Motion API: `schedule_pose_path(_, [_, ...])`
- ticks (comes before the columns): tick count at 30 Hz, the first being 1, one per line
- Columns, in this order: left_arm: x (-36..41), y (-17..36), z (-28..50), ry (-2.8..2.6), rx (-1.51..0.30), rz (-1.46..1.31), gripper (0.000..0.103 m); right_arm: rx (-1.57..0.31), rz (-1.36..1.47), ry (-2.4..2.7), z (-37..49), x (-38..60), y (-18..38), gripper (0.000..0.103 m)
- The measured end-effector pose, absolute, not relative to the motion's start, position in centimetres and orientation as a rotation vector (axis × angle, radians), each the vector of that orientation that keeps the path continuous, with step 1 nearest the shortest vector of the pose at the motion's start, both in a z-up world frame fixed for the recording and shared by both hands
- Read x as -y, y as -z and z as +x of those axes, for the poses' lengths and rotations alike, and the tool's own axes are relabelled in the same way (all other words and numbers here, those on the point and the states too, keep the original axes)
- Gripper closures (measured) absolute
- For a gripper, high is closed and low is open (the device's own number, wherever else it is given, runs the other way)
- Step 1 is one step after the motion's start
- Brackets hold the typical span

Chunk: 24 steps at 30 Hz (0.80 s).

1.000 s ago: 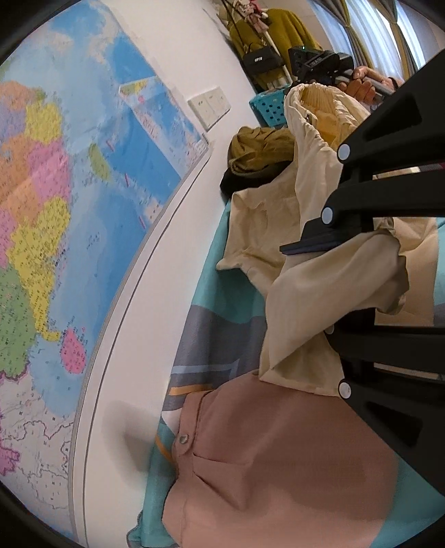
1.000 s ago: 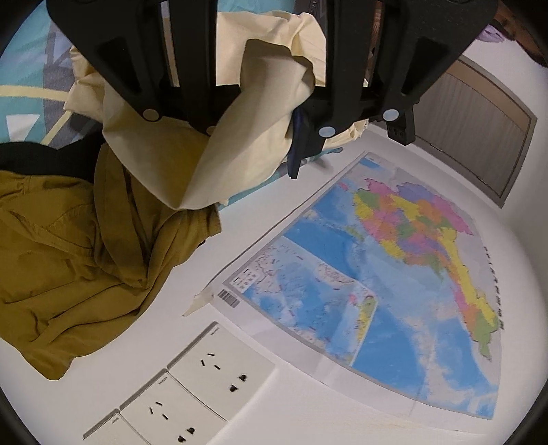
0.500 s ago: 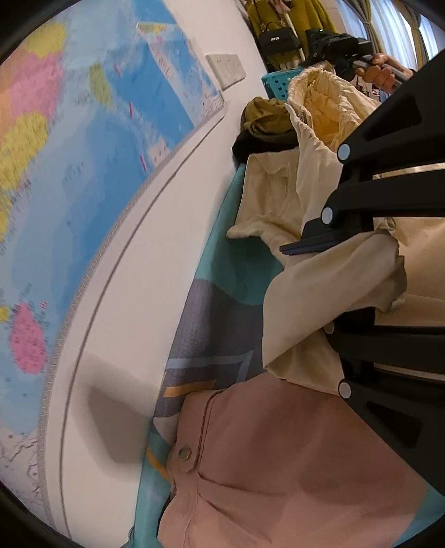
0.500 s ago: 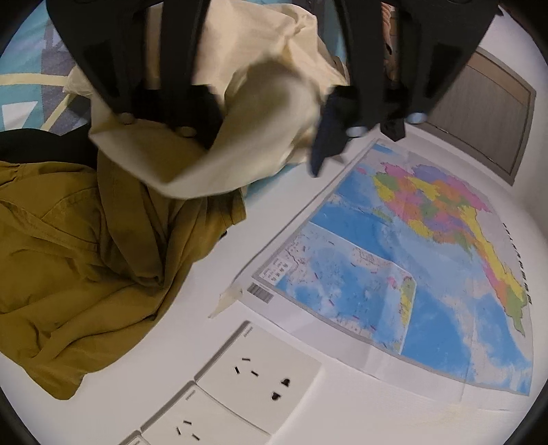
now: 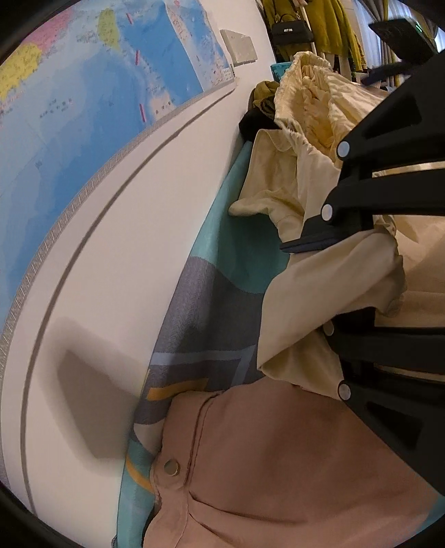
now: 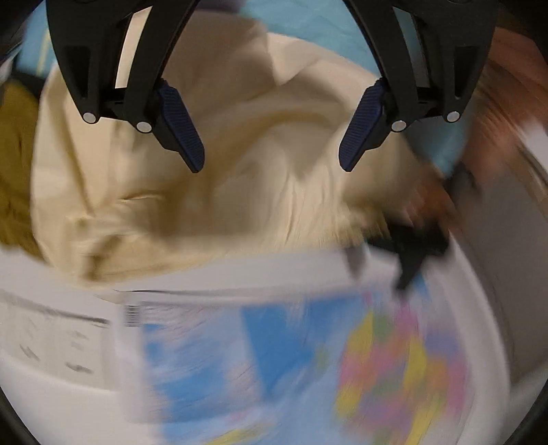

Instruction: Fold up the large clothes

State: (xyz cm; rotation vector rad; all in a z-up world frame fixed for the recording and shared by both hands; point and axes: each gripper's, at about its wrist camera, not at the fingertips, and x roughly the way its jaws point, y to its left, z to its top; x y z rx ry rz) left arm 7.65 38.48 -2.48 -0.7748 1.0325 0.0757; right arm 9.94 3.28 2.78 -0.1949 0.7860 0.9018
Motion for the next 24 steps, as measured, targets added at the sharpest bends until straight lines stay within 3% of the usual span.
schedule_pose_path(1, [-38.4,2.3,7.5,-0.068,-1.024,-0.777,0.080,-0.756,-0.284,-0.853,9.7,-4.7,-1.7,0.026])
schedule_pose_path(3, [-38.2,1.9,7.2,-0.057,-1.009,-0.778,0.076,-0.730,-0.359,-0.804,10.0,-6.0,-0.3,0.053])
schedule_pose_path(4, [-38.2,1.6,6.8,-0.048,-0.998,-0.779,0.074,-0.764,-0.335,-0.800,10.8,-6.2,0.3,0.079])
schedule_pose_path(5, [-38.1,1.3,6.4,-0.037,-0.987,-0.783,0.067,-0.780,-0.309,-0.803,11.4,-6.2,0.5,0.091])
schedule_pose_path(7, [-38.1,0.2,5.0,0.001,-0.942,-0.801,0.052,-0.776,-0.258,-0.804,12.6,-5.6,0.3,0.099])
schedule_pose_path(8, [-38.0,-0.5,4.3,0.023,-0.912,-0.814,0.038,-0.774,-0.238,-0.802,12.8,-5.4,0.0,0.100])
schedule_pose_path(14, [-36.0,-5.8,-0.4,0.170,-0.705,-0.695,0.026,-0.781,-0.114,-0.783,15.4,-5.1,-1.2,0.101])
schedule_pose_path(18, [-31.7,-3.3,0.6,0.183,-0.807,-0.528,0.028,-0.894,-0.140,-0.741,17.2,-6.9,2.0,0.097])
schedule_pose_path(20, [-30.2,-0.6,1.9,0.147,-0.898,-0.456,0.037,-0.917,-0.131,-0.729,17.5,-6.7,3.2,0.096])
schedule_pose_path(22, [-29.3,2.0,3.0,0.055,-0.975,-0.358,0.050,-0.907,-0.112,-0.749,17.0,-6.0,2.7,0.086])
schedule_pose_path(23, [-29.3,2.5,3.0,0.036,-0.977,-0.338,0.052,-0.889,-0.093,-0.781,16.2,-5.1,1.8,0.068])
schedule_pose_path(24, [-29.6,2.6,2.6,0.043,-0.964,-0.347,0.052,-0.869,-0.076,-0.803,15.5,-4.3,0.9,0.057])
